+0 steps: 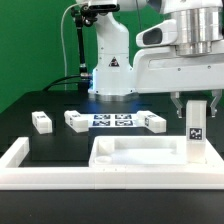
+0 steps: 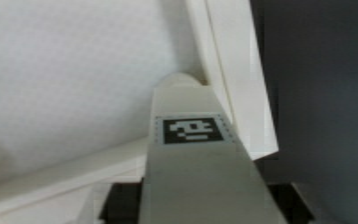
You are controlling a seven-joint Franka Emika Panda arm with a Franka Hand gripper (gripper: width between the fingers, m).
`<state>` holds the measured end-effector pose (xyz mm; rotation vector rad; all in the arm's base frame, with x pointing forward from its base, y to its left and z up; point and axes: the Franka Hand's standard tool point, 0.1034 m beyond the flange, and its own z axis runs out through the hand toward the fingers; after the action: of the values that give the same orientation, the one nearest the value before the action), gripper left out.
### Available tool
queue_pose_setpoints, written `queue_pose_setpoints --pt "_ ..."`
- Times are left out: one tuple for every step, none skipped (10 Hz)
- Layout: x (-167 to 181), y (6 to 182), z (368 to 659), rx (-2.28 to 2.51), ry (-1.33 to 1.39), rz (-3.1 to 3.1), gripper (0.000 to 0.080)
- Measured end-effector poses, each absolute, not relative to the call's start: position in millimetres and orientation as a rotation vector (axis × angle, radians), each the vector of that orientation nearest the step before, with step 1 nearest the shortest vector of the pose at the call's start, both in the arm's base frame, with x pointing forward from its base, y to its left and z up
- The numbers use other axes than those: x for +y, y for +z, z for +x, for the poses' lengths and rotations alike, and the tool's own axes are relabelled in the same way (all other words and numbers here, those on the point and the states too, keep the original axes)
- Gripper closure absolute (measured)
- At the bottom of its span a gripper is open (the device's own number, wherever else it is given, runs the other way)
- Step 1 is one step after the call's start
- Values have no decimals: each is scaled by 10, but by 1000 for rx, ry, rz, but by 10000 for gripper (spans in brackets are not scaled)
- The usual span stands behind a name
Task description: Assemble desk
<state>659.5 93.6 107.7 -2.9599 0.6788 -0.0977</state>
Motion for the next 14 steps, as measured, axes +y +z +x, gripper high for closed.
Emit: queue_pose_setpoints --pt "939 1079 6604 914 -85 -2892 511" --pt "935 1083 6614 1118 -71 -2810 511" --pt "926 1080 6615 1316 -46 -2702 511" --pt "929 1080 6614 1462 -19 -2606 508" --pt "933 1078 6618 1679 28 -2441 508" --pt "936 1078 6622 1797 57 -2335 508" --pt "962 1077 6623 1983 78 -2178 506" --pt "978 1074 6619 2046 88 -2122 506" --pt "978 1073 6620 2057 88 -2111 506" --pt "981 1073 6620 2044 87 -2122 506" --pt "959 1074 6609 1944 80 -2231 274" --pt "959 1074 6609 1944 80 -2231 274" --pt "959 1074 6609 1944 80 -2231 173" --pt "959 1074 6609 1944 80 -2231 157"
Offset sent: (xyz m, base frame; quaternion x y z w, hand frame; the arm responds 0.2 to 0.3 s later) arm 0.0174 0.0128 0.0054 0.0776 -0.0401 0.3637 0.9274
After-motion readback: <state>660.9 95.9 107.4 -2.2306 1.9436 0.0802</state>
